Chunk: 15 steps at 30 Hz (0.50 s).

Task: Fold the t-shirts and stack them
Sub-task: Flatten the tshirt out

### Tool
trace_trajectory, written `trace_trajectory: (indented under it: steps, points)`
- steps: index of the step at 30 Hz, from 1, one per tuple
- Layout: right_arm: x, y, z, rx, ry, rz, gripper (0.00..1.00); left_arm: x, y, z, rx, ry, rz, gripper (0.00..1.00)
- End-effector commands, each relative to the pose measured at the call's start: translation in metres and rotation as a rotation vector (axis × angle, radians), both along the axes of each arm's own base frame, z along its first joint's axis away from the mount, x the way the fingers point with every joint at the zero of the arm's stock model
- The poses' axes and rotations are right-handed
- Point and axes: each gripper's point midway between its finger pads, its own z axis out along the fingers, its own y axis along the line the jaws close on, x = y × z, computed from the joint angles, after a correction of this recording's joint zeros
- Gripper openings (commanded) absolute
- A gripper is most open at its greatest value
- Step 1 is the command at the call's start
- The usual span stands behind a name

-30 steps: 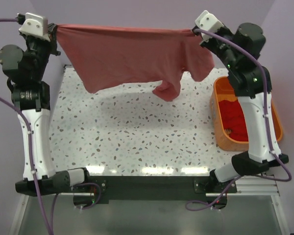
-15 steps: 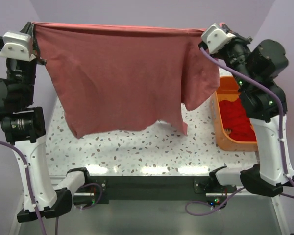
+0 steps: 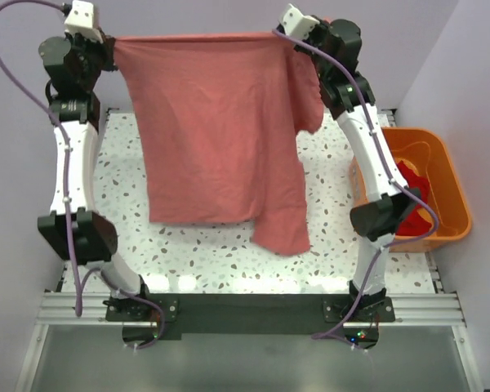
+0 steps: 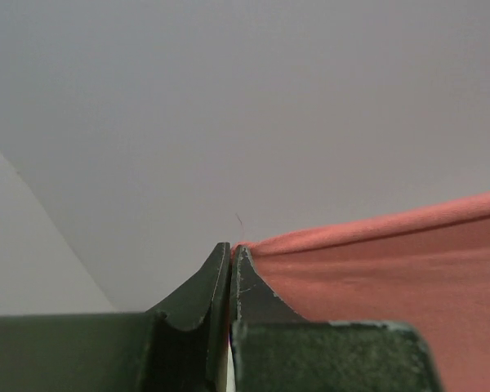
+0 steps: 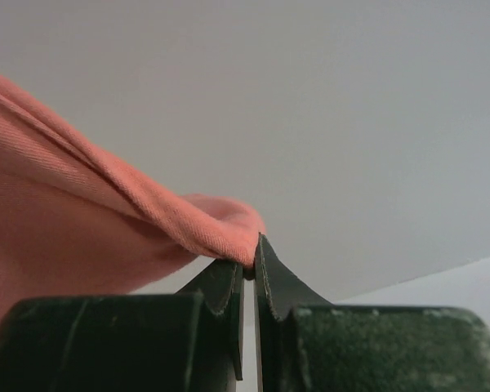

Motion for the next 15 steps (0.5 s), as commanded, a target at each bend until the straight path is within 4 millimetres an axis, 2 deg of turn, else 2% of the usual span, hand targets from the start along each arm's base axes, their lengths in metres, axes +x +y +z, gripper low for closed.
trace_trajectory:
  steps: [1, 2, 3, 4, 5, 6, 8, 9, 11, 12, 13, 14, 15]
  points:
    - [-0.053, -0.055, 0.149, 0.233, -0.461, -0.155, 0.0, -0.022, 0.021, 0.131, -0.072, -0.362, 0.08, 0.0]
    - [-0.055, -0.056, 0.16, 0.262, -0.523, -0.154, 0.0, -0.025, 0.025, 0.147, -0.1, -0.404, 0.092, 0.0]
    - [-0.068, -0.059, 0.178, 0.293, -0.596, -0.149, 0.0, -0.038, 0.024, 0.177, -0.099, -0.498, 0.084, 0.0]
    - [-0.078, -0.062, 0.19, 0.313, -0.649, -0.14, 0.0, -0.047, 0.026, 0.191, -0.096, -0.551, 0.086, 0.0]
    - [-0.101, -0.067, 0.214, 0.341, -0.74, -0.117, 0.0, -0.056, 0.027, 0.203, -0.095, -0.602, 0.097, 0.0]
    - [-0.112, -0.067, 0.223, 0.361, -0.775, -0.096, 0.0, -0.072, 0.026, 0.221, -0.085, -0.68, 0.099, 0.0]
    - [-0.12, -0.061, 0.231, 0.352, -0.811, -0.045, 0.0, -0.081, 0.026, 0.228, -0.056, -0.719, 0.096, 0.0]
    - [-0.13, -0.063, 0.236, 0.34, -0.815, -0.032, 0.0, -0.081, 0.024, 0.224, -0.039, -0.719, 0.088, 0.0]
    - [-0.105, -0.049, 0.209, 0.28, -0.712, -0.012, 0.0, -0.074, 0.021, 0.207, 0.013, -0.685, 0.076, 0.0]
    - [-0.087, -0.039, 0.182, 0.219, -0.623, 0.004, 0.0, -0.064, 0.018, 0.178, 0.032, -0.62, 0.054, 0.0]
    - [-0.078, -0.036, 0.164, 0.182, -0.561, 0.007, 0.0, -0.058, 0.016, 0.158, 0.049, -0.579, 0.042, 0.0]
    - [-0.067, -0.029, 0.137, 0.14, -0.472, 0.017, 0.0, -0.054, 0.008, 0.136, 0.124, -0.539, 0.008, 0.0]
    - [-0.058, -0.014, 0.11, 0.068, -0.391, 0.079, 0.0, -0.046, 0.004, 0.091, 0.143, -0.45, -0.014, 0.0]
